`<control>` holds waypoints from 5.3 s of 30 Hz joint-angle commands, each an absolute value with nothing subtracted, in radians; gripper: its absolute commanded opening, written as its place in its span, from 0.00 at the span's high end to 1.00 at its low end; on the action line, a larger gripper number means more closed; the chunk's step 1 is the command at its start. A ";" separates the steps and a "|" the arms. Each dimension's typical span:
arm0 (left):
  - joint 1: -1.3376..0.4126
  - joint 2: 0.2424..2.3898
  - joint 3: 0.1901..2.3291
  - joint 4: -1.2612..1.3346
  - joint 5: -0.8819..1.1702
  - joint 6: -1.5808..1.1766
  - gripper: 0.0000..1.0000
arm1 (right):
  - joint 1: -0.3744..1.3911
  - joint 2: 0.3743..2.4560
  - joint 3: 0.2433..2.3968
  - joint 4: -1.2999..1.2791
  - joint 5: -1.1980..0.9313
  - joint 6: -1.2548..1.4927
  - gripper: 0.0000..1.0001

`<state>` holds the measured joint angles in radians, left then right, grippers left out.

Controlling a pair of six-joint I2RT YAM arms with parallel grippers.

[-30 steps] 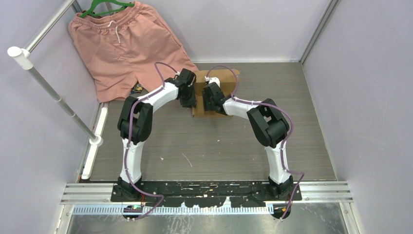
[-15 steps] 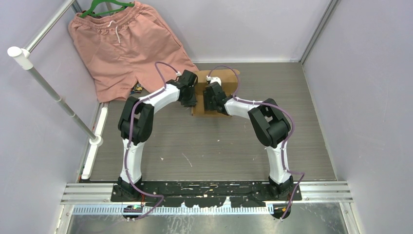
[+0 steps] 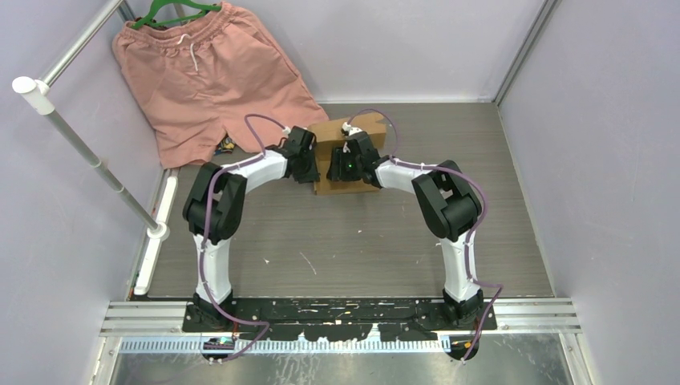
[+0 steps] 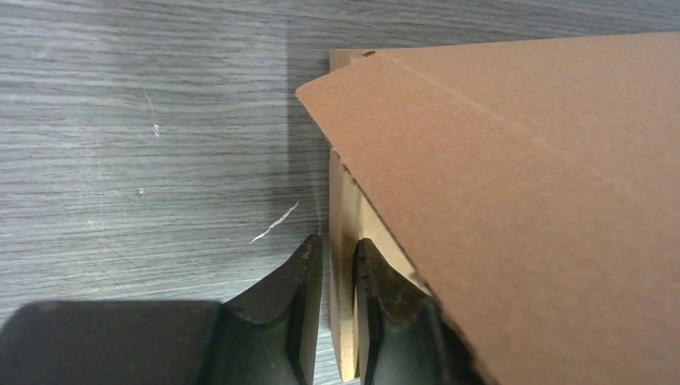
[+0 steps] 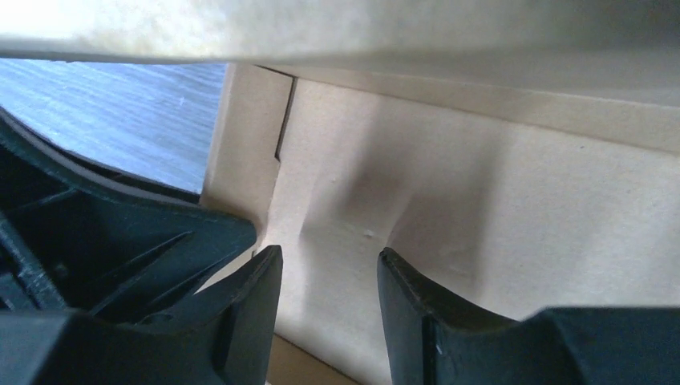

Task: Fold the paper box
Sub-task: Fold the paper box at the center of the board.

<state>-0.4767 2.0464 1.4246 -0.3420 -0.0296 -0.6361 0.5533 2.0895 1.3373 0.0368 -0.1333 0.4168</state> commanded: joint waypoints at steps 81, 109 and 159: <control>-0.428 1.994 1.276 -0.318 0.138 -0.384 0.84 | 0.393 2.205 1.780 -0.384 -0.361 0.648 0.47; -0.433 2.004 1.358 -0.360 0.008 -0.337 0.60 | 0.631 2.315 1.688 -0.496 -0.009 0.449 0.50; -0.272 1.818 1.163 -0.010 0.175 -0.503 0.83 | 0.630 2.325 1.631 -0.469 -0.055 0.447 0.50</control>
